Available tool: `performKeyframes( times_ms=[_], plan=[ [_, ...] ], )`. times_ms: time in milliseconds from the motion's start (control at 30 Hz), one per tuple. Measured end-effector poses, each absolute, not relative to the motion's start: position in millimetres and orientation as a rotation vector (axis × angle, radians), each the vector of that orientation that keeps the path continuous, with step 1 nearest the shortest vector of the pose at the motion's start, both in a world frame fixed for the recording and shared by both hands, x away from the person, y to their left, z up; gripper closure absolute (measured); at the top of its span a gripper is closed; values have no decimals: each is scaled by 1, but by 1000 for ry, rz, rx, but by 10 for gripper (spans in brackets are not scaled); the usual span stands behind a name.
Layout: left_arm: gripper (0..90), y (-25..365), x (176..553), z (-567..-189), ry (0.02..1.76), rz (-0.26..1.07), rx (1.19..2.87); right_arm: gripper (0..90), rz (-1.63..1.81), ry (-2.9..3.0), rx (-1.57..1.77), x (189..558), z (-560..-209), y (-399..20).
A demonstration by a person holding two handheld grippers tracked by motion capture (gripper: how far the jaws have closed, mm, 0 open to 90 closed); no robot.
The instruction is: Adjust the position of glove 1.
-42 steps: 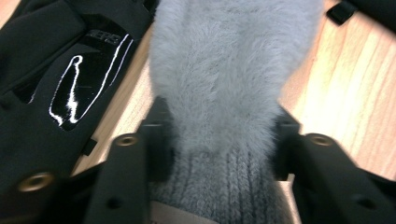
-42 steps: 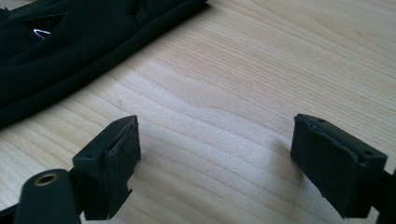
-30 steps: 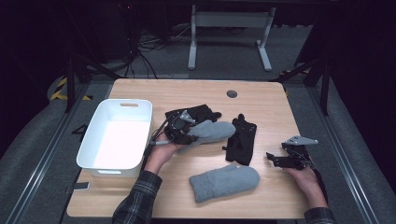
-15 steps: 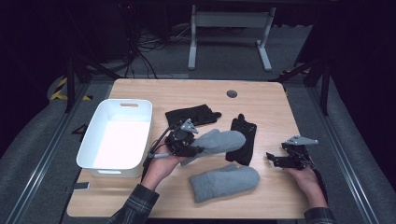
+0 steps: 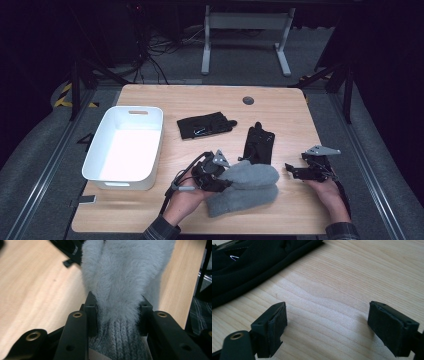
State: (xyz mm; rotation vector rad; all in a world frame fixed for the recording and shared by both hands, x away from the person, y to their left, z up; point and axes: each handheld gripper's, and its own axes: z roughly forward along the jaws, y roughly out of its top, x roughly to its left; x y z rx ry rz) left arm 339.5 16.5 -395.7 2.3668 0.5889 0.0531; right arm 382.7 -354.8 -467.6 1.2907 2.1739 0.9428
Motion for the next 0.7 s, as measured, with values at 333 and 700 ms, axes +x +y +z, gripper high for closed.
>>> performKeyframes(
  times_ms=[333, 700],
  plan=[
    [613, 3, 322, -407, 572, 71, 2422, 163, 943, 2175, 1290, 383, -468, -355],
    [215, 6, 325, -393, 494, -7, 2386, 163, 943, 2174, 1290, 383, -468, -355]
  ],
)
